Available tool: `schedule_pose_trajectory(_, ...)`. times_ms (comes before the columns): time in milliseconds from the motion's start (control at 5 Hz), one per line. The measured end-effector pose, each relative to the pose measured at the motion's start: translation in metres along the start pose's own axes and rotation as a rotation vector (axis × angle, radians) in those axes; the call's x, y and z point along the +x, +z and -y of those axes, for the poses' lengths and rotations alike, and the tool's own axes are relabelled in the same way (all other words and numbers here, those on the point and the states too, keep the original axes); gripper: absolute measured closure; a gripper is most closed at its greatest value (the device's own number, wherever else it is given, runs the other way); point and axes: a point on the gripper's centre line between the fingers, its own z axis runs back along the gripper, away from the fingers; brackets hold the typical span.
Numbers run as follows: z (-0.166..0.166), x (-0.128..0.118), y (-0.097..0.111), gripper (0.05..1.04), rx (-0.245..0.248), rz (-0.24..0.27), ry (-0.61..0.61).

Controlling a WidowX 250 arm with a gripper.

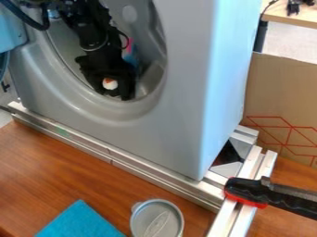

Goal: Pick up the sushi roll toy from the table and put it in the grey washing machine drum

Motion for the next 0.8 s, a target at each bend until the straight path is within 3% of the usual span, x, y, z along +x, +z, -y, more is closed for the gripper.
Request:
schedule_pose_trajectory(200,-0.002,-0.004,0.003,0.110,-0.023,0.005,0.041)
schedule_pose_trajectory(400,-0.003,-0.022,0.012,0.094,-0.016,0.006,0.050)
schedule_pose_trajectory(600,-0.019,-0.043,0.032,0.093,0.035,0.028,0.096)
schedule_pose_trajectory(800,-0.028,-0.070,0.050,0.093,0.080,-0.012,0.119)
